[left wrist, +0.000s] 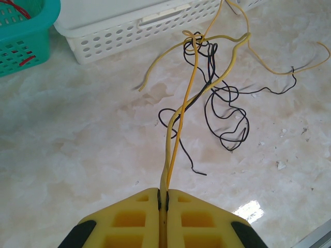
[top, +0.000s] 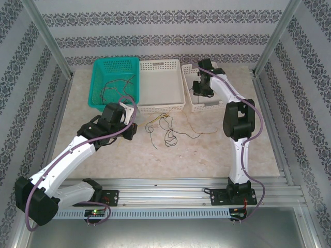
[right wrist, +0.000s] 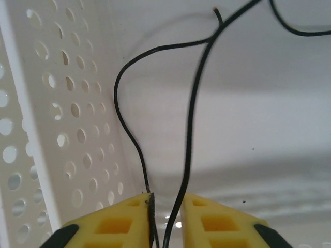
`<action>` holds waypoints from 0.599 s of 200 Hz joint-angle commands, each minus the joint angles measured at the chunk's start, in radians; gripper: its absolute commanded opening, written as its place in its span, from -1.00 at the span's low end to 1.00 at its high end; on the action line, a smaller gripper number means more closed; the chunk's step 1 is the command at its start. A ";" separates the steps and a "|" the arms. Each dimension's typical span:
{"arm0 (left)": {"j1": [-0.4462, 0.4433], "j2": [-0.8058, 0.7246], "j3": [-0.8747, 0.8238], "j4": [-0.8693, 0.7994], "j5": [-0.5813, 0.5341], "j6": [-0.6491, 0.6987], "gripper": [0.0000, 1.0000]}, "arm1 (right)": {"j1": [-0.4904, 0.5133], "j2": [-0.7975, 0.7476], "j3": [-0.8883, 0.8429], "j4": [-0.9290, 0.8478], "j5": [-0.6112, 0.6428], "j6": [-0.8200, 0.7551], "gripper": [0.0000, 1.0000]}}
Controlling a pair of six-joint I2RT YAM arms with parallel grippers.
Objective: Untangle the cables
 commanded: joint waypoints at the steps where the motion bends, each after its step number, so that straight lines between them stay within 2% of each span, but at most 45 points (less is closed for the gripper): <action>1: -0.013 -0.015 0.000 0.002 0.009 0.019 -1.00 | -0.001 -0.047 0.029 -0.041 0.007 0.002 -0.50; 19: -0.014 -0.015 0.001 0.002 0.008 0.019 -1.00 | 0.000 -0.096 0.011 -0.030 0.050 0.016 -0.40; 58: -0.013 -0.011 0.000 0.001 0.009 0.020 -1.00 | 0.000 -0.272 -0.138 0.119 0.051 0.020 -0.02; 95: -0.014 -0.013 0.000 0.000 0.008 0.020 -1.00 | 0.001 -0.320 -0.143 0.084 -0.018 0.040 -0.01; 120: -0.015 -0.014 0.000 0.000 0.005 0.020 -1.00 | 0.048 -0.456 -0.308 0.213 -0.115 0.078 0.05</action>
